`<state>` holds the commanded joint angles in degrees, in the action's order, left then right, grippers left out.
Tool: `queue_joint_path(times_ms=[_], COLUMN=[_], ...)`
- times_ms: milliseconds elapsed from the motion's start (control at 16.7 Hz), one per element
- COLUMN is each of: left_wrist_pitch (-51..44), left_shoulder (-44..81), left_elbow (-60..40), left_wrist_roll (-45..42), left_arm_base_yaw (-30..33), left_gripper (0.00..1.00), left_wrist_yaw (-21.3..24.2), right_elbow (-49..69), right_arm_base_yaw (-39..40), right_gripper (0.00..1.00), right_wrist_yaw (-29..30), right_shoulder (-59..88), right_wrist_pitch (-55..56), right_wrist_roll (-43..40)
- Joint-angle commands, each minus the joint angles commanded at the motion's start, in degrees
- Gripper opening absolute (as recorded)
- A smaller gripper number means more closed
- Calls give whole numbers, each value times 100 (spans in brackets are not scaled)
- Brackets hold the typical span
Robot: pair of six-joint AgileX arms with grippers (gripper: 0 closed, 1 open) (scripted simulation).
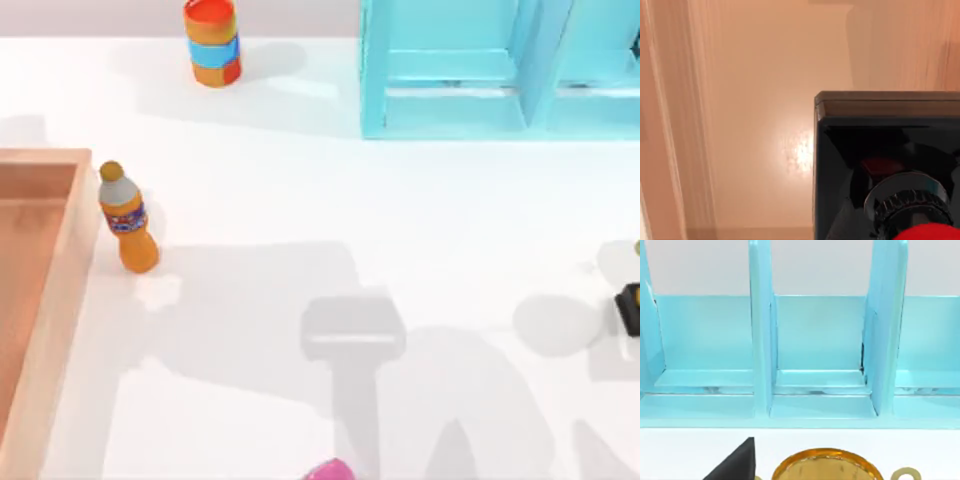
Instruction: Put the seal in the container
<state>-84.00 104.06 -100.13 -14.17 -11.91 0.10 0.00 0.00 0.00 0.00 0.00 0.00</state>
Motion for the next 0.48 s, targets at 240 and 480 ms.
queue_joint_path(times_ms=[240,480], left_wrist_pitch=[45,40], left_shoulder=[-103,-72], left_elbow=[353,340], left_wrist_roll=[-273,-278], left_arm_base_yaw=[-364,-342], left_gripper=[0,0], left_wrist_yaw=[-50,-57], right_elbow=[0,0], right_arm_base_yaw=[0,0], right_gripper=[100,100], right_wrist_yaw=[0,0], right_shoulder=[0,0], right_wrist_pitch=[0,0], right_wrist_roll=[0,0])
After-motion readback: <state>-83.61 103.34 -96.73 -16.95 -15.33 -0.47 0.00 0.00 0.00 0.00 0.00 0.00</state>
